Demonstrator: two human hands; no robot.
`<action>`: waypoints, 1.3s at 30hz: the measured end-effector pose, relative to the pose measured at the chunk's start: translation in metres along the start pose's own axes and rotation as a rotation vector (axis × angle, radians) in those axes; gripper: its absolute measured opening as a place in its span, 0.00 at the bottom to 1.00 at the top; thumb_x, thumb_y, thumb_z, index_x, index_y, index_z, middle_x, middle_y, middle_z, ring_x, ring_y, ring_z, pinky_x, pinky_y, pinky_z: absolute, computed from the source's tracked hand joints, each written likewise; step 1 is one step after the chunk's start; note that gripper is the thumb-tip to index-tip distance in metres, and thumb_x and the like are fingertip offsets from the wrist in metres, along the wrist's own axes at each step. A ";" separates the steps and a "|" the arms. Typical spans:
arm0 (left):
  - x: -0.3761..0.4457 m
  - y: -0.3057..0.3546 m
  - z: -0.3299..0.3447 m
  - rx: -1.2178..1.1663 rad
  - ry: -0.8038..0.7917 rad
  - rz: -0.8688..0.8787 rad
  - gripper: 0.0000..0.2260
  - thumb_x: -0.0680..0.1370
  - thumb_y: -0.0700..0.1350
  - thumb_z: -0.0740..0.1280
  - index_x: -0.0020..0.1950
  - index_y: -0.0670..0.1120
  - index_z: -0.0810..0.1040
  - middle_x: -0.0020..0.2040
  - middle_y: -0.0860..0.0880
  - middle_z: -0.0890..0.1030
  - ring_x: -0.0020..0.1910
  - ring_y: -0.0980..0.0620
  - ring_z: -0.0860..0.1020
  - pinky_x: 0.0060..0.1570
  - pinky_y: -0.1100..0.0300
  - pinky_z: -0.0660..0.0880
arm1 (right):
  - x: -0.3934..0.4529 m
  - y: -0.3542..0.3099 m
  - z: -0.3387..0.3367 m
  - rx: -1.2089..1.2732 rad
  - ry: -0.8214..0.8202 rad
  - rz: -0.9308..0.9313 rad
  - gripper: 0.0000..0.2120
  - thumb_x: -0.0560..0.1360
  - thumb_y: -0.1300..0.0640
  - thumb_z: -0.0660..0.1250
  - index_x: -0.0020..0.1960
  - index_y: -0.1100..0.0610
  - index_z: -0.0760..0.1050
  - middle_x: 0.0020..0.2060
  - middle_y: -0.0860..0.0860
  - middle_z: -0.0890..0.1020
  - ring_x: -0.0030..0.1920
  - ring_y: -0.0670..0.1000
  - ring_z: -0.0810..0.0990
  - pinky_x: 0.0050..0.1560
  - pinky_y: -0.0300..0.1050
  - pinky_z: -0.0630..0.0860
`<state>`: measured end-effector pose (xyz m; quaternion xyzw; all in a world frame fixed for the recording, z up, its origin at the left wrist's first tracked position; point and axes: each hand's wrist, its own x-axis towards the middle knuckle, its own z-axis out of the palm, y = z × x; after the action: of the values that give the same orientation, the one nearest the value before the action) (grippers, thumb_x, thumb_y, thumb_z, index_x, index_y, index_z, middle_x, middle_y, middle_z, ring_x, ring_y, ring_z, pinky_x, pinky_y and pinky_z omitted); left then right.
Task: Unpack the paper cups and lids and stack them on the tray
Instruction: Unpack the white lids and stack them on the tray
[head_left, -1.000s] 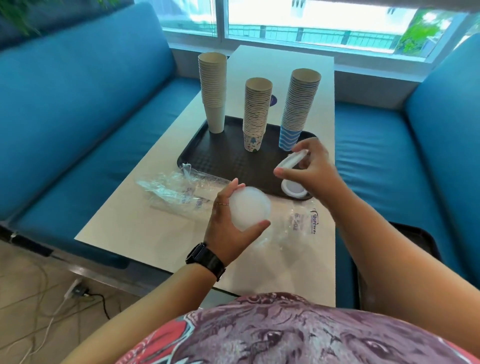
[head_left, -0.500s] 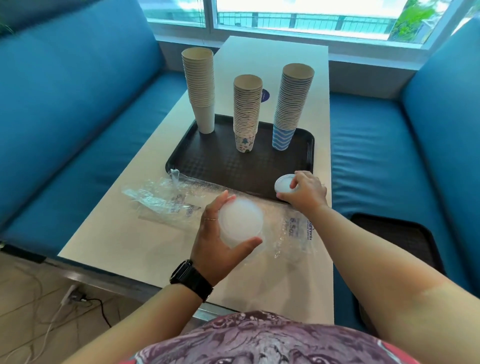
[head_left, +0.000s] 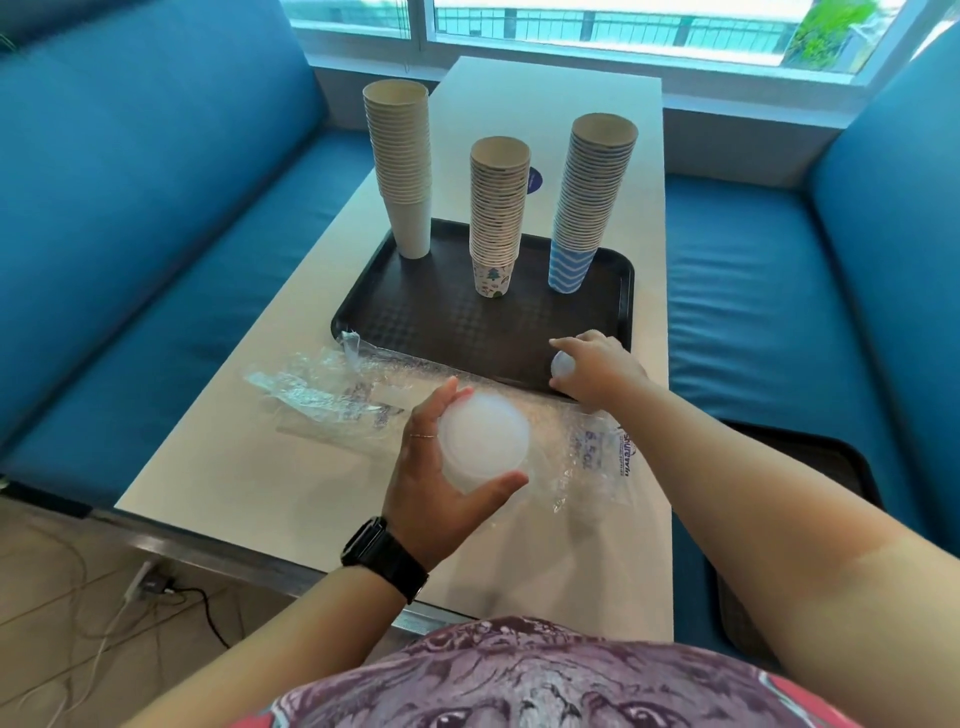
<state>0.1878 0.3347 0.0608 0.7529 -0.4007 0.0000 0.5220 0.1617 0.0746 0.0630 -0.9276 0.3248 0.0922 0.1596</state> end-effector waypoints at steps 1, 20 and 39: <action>0.000 0.000 0.000 -0.003 -0.001 -0.002 0.41 0.67 0.63 0.74 0.74 0.49 0.61 0.69 0.60 0.68 0.69 0.58 0.69 0.69 0.60 0.68 | 0.001 0.001 -0.001 -0.009 -0.008 0.014 0.28 0.76 0.45 0.67 0.74 0.42 0.64 0.70 0.51 0.67 0.67 0.56 0.68 0.59 0.53 0.74; 0.001 0.003 -0.003 -0.088 -0.056 -0.136 0.49 0.63 0.66 0.75 0.76 0.48 0.58 0.68 0.51 0.72 0.68 0.56 0.70 0.68 0.65 0.66 | -0.030 -0.005 -0.014 0.339 0.176 0.048 0.25 0.74 0.47 0.70 0.69 0.49 0.71 0.69 0.51 0.70 0.64 0.53 0.72 0.58 0.45 0.71; 0.000 0.005 -0.011 -0.061 -0.132 -0.169 0.52 0.63 0.63 0.77 0.78 0.50 0.51 0.68 0.63 0.66 0.64 0.66 0.66 0.59 0.81 0.61 | -0.125 -0.072 -0.038 0.717 0.044 -0.075 0.09 0.73 0.51 0.73 0.52 0.52 0.82 0.44 0.45 0.83 0.45 0.44 0.81 0.42 0.35 0.76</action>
<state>0.1897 0.3424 0.0697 0.7662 -0.3689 -0.1059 0.5154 0.1132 0.1865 0.1497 -0.8258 0.3055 -0.0537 0.4710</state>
